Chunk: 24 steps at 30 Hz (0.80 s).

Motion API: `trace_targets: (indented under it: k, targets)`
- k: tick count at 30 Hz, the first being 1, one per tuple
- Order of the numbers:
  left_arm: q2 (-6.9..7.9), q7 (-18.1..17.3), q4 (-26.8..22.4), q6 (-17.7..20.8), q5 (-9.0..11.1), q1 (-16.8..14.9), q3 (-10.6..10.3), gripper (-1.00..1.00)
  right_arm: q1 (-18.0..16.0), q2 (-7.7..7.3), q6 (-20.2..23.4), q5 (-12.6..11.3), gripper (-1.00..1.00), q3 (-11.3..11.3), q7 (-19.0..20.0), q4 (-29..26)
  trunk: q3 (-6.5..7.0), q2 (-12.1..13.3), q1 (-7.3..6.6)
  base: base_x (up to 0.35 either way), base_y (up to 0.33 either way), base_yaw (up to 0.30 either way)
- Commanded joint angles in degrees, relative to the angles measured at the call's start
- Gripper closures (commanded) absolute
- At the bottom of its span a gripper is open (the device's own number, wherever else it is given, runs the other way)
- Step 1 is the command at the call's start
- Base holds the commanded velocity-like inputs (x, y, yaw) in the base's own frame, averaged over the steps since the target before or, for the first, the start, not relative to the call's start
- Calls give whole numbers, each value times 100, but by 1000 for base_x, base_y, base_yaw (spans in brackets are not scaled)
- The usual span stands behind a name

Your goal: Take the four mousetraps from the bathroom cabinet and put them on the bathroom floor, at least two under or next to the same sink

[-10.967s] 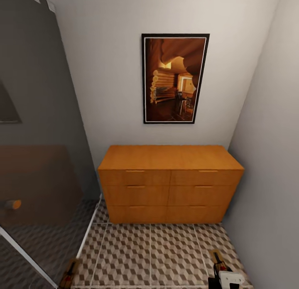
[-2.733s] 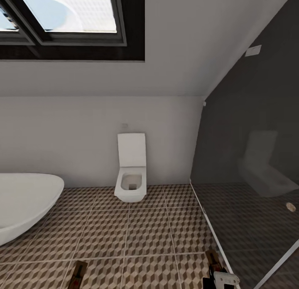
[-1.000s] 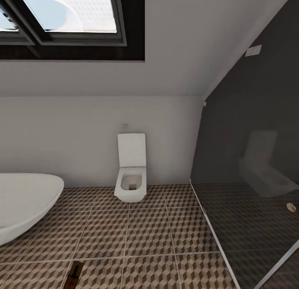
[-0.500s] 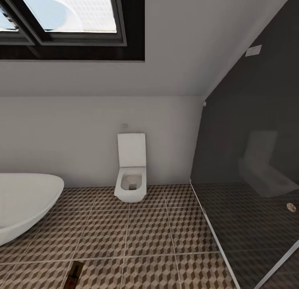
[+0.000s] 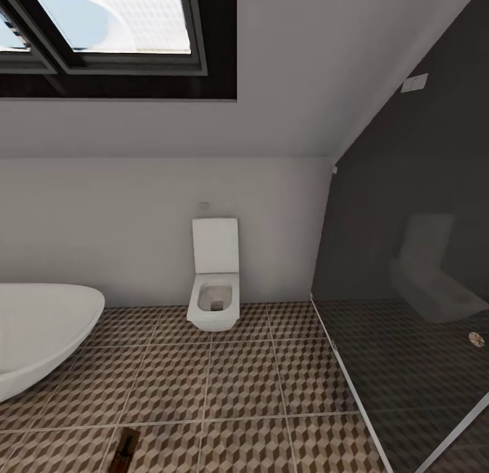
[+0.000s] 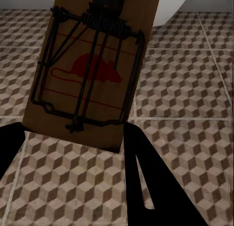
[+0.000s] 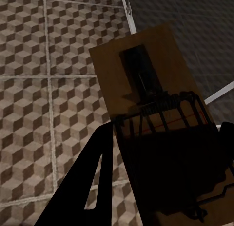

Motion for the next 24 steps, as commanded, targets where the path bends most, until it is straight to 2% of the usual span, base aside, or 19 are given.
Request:
trace_targets:
  k: [1, 4, 5, 8, 9, 11, 20, 22, 24]
  targets:
    - [-15, -39, 19, 56, 56, -9, -22, 100, -3, -1, -6, -31, 100, 50, -33, -2, -13, -13, 4, 0, 0, 0]
    - [-44, -37, 18, 232, 56, -9, -22, 100, -3, 8, -4, -36, 100, 53, 1, -7, -13, -13, 4, 0, 0, 0]
    - [-52, -34, 19, 247, 56, -9, -22, 100, -3, 62, 0, -41, 100, 55, 50, -8, -13, -13, 4, 0, 0, 0]
    - [-62, -30, 19, 266, 56, -9, -22, 100, -3, 477, 5, -31, 100, 51, 227, -5, -13, -13, 4, 0, 0, 0]
    - [-63, -30, 18, 269, 56, -9, -22, 100, -3, 581, 5, -28, 100, 50, 257, -3, -13, -13, 4, 0, 0, 0]
    - [-65, -29, 14, 271, 60, -9, -18, 100, -3, 698, 6, -26, 100, 50, 288, -2, -13, -13, 4, 0, 0, 0]
    - [-50, -9, 8, 318, 78, -9, 9, 100, -3, 774, -29, -12, 100, 55, 322, -36, -13, -13, 4, 0, 0, 0]
    - [-33, 0, 5, 360, 80, -9, 17, 100, -3, 732, -37, -7, 100, 48, 321, -110, -13, -13, 4, 0, 0, 0]
    - [71, 4, -28, 761, 84, -9, 30, 100, -11, 587, -23, -1, 100, 44, 309, -395, -13, -13, 4, 0, 0, 0]
